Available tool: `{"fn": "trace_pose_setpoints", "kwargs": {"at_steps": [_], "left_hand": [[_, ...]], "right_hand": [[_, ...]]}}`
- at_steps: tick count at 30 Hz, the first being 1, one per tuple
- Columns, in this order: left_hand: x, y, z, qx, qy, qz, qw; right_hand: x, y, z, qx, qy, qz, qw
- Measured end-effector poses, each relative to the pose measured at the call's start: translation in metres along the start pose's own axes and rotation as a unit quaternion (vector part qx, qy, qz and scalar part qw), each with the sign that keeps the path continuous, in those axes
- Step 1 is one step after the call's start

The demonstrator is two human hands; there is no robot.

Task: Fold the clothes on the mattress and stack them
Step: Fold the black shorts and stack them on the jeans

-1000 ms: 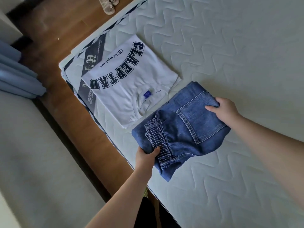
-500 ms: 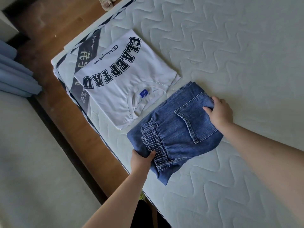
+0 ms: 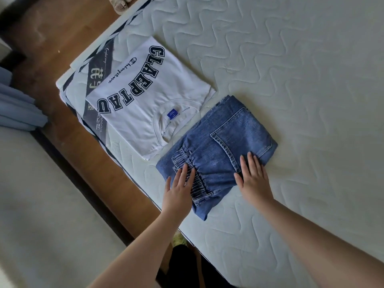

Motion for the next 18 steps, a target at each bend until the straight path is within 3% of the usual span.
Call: {"fn": "trace_pose_setpoints", "kwargs": {"at_steps": [2, 5, 12, 18], "left_hand": [[0.002, 0.016, 0.001, 0.029, -0.004, 0.012, 1.000], [0.003, 0.048, -0.008, 0.020, -0.023, 0.035, 0.999], [0.016, 0.137, -0.078, -0.066, -0.070, 0.042, 0.995], [0.046, 0.202, -0.165, -0.172, -0.097, 0.054, 0.979]], "right_hand": [[0.001, 0.006, 0.000, 0.049, 0.001, 0.009, 0.999], [0.010, 0.033, -0.011, 0.054, 0.001, 0.026, 0.998], [0.053, 0.141, -0.073, -0.053, 0.023, 0.004, 0.998], [0.103, 0.215, -0.133, -0.100, 0.075, -0.015, 0.992]]}}
Point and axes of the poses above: each hand's wrist, its own z-axis towards the middle knuckle, its own y-axis out of the back of the hand, x = y × z, the point moved 4 cm from there along z, towards the middle knuckle, and after that the axes turned 12 degrees about y, right-handed, at the moved point
